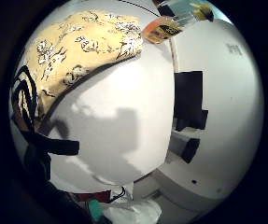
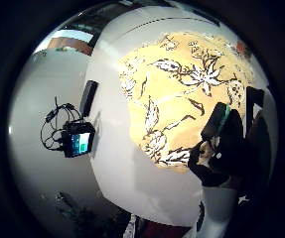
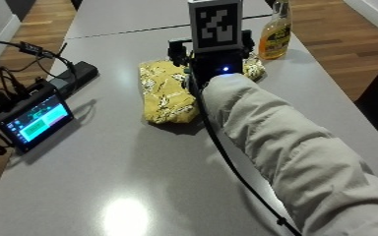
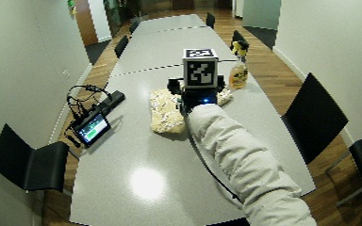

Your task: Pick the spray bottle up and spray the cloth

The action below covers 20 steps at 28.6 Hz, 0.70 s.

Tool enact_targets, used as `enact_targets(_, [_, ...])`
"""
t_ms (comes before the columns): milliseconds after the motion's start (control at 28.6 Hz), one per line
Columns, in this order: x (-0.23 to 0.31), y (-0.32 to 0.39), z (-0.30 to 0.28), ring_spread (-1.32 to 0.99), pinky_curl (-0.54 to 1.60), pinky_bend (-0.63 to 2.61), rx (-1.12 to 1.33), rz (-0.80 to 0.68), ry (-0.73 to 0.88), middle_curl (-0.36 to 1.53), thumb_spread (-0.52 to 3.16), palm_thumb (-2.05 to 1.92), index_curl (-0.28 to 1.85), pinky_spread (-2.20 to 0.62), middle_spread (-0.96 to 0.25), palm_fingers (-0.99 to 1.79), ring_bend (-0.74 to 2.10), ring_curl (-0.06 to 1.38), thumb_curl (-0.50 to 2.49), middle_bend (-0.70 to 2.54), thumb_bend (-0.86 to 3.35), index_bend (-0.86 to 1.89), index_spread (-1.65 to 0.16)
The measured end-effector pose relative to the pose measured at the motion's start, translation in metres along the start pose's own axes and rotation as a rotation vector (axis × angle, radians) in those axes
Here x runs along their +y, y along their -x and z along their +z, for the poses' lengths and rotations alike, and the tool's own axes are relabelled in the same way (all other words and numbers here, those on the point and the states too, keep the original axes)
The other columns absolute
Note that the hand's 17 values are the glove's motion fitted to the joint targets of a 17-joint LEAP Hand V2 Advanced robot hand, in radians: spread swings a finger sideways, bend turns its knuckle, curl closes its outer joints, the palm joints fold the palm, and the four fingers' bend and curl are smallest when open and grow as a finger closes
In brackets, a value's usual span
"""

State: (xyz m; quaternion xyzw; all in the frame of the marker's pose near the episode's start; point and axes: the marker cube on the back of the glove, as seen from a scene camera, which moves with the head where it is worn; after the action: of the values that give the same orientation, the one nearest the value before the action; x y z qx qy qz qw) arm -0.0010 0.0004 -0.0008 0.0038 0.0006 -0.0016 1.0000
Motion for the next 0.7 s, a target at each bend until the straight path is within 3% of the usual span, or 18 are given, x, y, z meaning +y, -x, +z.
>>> enact_targets(314, [0.0010, -0.0002, -0.0006, -0.12, 0.27, 0.82, -0.011, -0.001, 0.007, 0.27, 0.75, 0.70, 0.26, -0.15, -0.08, 1.53, 0.83, 0.30, 0.22, 0.78, 0.55, 0.43, -0.15])
enact_targets(699, [0.0054, -0.0025, 0.0005, -0.14, 0.40, 0.93, -0.017, -0.007, 0.022, 0.39, 1.04, 0.71, 0.38, -0.18, -0.09, 1.40, 0.92, 0.42, 0.31, 0.88, 0.56, 0.51, -0.18])
